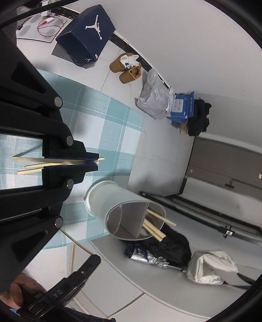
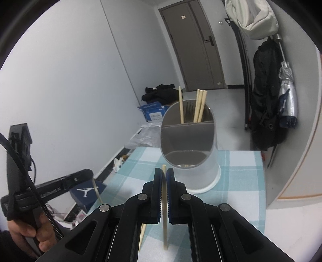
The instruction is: Organize utensils
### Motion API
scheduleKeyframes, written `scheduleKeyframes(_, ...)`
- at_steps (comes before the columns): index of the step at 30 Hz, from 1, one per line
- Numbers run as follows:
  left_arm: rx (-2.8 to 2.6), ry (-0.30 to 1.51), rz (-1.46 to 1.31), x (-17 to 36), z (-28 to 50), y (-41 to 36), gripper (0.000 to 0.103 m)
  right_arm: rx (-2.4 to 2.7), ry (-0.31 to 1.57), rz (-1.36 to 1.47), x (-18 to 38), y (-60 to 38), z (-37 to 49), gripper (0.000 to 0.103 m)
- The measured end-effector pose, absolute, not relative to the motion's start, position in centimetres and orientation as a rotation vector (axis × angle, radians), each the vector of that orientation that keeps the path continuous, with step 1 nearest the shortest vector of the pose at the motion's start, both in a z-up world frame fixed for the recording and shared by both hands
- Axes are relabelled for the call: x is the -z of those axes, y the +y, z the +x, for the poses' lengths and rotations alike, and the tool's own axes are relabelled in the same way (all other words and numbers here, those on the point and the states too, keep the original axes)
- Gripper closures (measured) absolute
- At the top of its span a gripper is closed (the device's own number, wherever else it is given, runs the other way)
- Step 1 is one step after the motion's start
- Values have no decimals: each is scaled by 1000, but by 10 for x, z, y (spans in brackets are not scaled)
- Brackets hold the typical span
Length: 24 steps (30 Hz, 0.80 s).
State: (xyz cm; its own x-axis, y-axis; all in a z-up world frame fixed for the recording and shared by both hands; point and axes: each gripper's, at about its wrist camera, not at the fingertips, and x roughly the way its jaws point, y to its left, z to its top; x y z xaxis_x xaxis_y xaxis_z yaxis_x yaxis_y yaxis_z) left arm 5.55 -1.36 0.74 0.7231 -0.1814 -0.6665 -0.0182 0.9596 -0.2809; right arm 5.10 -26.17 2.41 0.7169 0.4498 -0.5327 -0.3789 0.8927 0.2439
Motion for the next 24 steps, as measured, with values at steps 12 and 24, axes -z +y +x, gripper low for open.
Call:
scheduleKeyframes(12,123,742,-255,-16,34,-14,103,-378,590,161,-33,-275,34,99)
scheduleKeyframes(24,193,727,-249,-30,29,-23,103,-376,571,177,-40,-281,25,99)
